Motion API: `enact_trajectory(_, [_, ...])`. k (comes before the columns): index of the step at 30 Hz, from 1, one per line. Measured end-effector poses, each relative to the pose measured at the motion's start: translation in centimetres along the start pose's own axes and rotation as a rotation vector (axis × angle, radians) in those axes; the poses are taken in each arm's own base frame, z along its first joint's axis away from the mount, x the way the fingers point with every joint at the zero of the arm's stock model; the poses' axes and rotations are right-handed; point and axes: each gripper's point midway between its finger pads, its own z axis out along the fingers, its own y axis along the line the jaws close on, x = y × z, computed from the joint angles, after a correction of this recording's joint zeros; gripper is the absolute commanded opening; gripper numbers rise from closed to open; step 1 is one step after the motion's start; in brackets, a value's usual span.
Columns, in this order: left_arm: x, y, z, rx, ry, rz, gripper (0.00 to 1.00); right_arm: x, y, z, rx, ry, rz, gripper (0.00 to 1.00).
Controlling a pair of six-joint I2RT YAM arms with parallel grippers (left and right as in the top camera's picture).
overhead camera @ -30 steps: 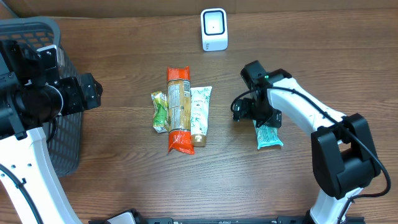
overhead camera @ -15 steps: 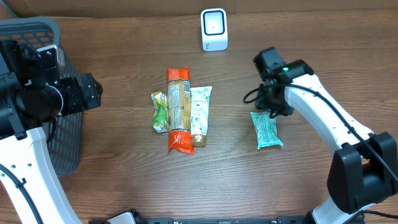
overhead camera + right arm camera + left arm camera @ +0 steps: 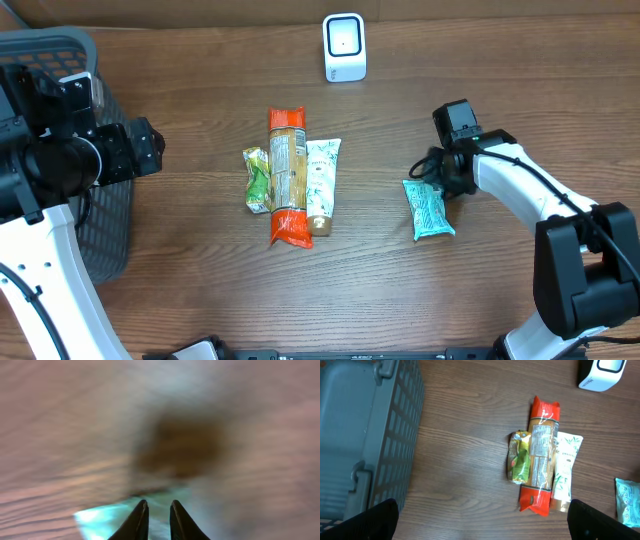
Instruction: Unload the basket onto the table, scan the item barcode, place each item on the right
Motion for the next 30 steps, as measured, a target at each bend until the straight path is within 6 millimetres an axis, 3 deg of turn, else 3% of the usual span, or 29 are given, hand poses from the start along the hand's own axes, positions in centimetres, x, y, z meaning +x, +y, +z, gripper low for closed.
enact_trajectory(5, [0.0,0.0,0.0,0.000,0.000,0.000,1.00,-1.6,4.9,-0.6,-0.240,-0.056,-0.158,0.18])
enact_trajectory(8, [0.0,0.0,0.0,0.000,0.000,0.000,0.99,-0.9,5.9,-0.8,-0.292,-0.034,-0.206,0.21])
enact_trajectory(10, [0.0,0.0,0.0,0.000,0.000,0.000,1.00,0.1,4.6,-0.5,-0.232,0.011,-0.161,0.17])
enact_trajectory(13, [0.0,0.0,0.0,0.000,0.000,0.000,0.99,1.6,0.5,-0.1,-0.069,0.095,-0.025,0.16])
enact_trajectory(15, [0.0,0.0,0.0,0.000,0.000,0.000,0.99,1.5,-2.1,-0.1,0.008,0.110,0.062,0.16])
enact_trajectory(18, [0.0,0.0,0.0,0.000,0.001,0.000,1.00,1.2,-4.2,-0.1,0.064,0.110,0.130,0.14])
enact_trajectory(22, [0.0,0.0,0.0,0.000,0.001,0.000,0.99,1.1,-4.5,-0.1,0.076,0.104,0.158,0.13])
enact_trajectory(30, [0.0,0.0,0.0,0.000,0.000,0.000,0.99,3.8,-4.8,-0.6,0.095,0.217,0.162,0.14])
